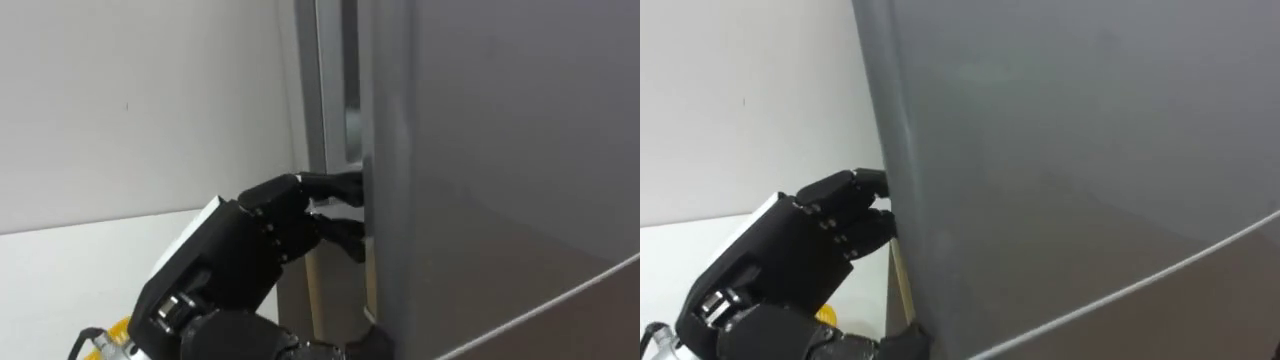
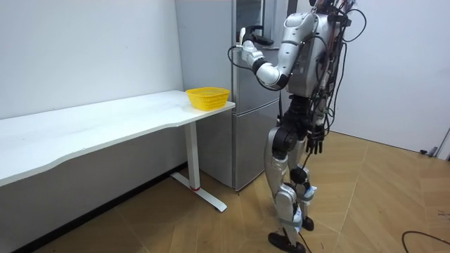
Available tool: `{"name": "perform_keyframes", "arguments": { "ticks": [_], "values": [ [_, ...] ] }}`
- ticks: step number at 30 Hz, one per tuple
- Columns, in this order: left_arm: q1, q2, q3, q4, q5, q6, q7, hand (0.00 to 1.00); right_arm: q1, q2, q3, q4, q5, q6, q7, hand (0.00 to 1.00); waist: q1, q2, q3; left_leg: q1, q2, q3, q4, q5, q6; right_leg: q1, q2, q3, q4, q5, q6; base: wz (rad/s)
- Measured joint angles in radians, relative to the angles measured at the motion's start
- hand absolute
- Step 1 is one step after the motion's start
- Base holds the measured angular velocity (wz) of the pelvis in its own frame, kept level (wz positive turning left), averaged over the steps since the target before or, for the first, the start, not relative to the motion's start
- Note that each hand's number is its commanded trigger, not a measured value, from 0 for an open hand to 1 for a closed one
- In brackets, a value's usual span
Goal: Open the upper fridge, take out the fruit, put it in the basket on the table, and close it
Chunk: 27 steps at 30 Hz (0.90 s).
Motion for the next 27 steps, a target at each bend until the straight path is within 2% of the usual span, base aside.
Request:
{"name": "perform_keyframes", "arguments": {
  "ticks": [9,15,27],
  "values": [
    [-0.003,-0.002,-0.03,-0.007,-0.036,0.001,-0.058,0.0,0.001,0.0,0.021,0.0,0.002,-0.002,-0.001,0.0,0.001,0.002,-0.0022,-0.001,0.002,0.006,0.002,0.0,0.0,-0.009,0.005,0.014,0.001,0.001,0.0,-0.01],
    [-0.038,-0.003,-0.048,-0.009,-0.04,0.001,-0.105,0.0,0.0,0.0,0.04,0.0,0.0,-0.007,0.0,0.0,0.0,0.003,-0.0031,0.0,0.005,0.015,0.001,0.0,0.0,-0.008,0.007,0.022,0.002,0.003,-0.004,-0.06],
    [-0.041,-0.002,-0.069,-0.008,-0.066,0.001,-0.135,0.0,-0.002,0.0,0.04,0.0,0.001,-0.008,0.0,0.0,-0.002,0.005,-0.0036,0.003,0.007,0.028,0.0,0.0,0.0,-0.006,0.008,0.028,0.001,0.004,-0.004,-0.01]
  ]
}}
